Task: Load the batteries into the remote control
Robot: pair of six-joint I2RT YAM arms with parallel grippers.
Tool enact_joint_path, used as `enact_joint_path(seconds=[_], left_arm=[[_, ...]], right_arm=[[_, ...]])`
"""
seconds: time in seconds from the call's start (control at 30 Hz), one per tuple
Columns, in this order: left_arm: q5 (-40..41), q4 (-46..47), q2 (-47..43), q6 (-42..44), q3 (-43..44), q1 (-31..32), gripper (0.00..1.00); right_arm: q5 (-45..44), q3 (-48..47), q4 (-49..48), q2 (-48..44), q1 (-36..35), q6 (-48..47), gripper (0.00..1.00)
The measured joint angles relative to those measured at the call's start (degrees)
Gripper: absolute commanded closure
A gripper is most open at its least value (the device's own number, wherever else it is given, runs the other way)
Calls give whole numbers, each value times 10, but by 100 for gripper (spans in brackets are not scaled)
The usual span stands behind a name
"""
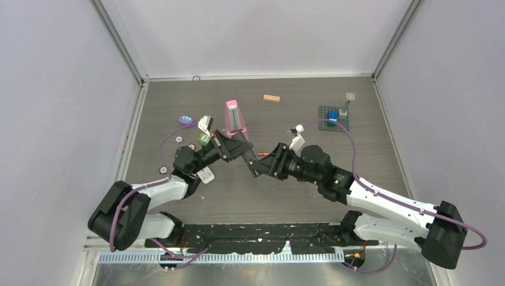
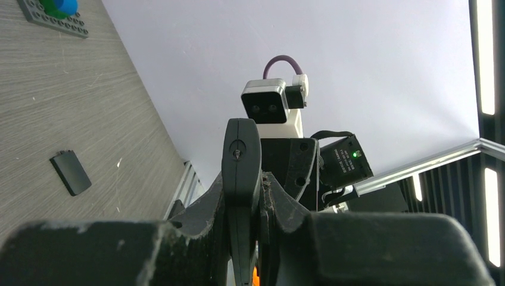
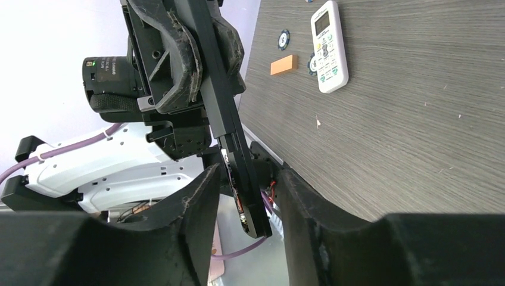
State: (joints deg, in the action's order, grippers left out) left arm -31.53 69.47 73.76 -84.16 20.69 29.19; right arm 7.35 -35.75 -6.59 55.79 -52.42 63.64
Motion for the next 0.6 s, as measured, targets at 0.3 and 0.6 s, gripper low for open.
enact_joint_path(seconds=[0.3,0.6], left_arm=[[0,-1,-3,8,0,1,100],[0,-66,-78,38,-15,-12,100]], right_arm=[[-4,-2,15,-8,0,-1,25],[-26,0,69,-89,39,-29,29]])
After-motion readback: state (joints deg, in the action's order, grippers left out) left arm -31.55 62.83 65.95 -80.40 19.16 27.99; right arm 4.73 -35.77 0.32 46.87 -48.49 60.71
